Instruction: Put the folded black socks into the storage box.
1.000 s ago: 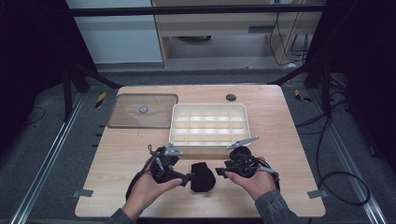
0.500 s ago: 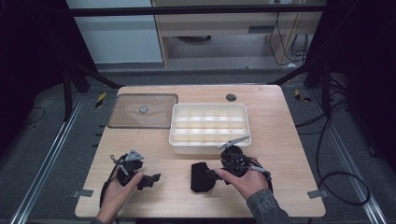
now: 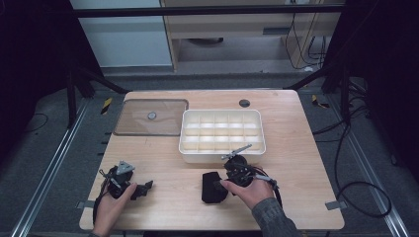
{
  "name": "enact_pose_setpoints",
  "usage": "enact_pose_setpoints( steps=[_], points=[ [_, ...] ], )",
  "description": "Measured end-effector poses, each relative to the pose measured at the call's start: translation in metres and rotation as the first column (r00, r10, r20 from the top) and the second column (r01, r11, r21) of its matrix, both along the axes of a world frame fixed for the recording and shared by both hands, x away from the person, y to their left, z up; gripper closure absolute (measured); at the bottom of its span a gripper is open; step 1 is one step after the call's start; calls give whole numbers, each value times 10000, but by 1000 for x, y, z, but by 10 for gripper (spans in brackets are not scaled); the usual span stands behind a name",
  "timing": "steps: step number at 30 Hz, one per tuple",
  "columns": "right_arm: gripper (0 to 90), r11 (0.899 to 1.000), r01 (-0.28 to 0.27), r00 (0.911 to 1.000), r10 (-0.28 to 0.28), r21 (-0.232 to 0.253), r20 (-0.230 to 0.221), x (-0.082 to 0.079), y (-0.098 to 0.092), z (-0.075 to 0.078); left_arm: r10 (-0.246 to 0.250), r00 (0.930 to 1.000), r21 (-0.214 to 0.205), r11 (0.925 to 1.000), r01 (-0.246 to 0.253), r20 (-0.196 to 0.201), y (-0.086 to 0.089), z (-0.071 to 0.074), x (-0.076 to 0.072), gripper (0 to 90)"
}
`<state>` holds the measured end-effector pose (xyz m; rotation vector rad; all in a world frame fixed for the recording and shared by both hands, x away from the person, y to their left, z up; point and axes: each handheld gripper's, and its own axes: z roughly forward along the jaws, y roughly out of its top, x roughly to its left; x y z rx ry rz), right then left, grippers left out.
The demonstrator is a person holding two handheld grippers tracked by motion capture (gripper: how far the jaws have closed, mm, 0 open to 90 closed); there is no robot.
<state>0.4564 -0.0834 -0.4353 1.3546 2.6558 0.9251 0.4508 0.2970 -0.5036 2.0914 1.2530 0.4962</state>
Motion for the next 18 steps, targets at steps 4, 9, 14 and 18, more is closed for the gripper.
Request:
enact_pose_setpoints(
  steps=[4, 9, 14, 18],
  points=[
    [376, 9999, 52, 9999, -54, -109, -161, 4, 3, -7, -26, 9995, 67, 10000, 24, 314, 1, -4, -1, 20],
    [381, 9999, 86, 9994, -89, -97, -322, 8, 8, -11, -22, 9991, 57, 10000, 20, 415, 1, -5, -2, 15],
    [400, 9998, 88, 9992, -94, -164, -395, 11, 11, -19, -5, 9992, 42, 10000, 3, 412, 0, -5, -2, 13],
    [411, 9997, 198, 9983, -205, -117, -550, 12, 10, -24, -37, 9992, 83, 10000, 34, 392, 0, -5, -2, 10]
  ],
)
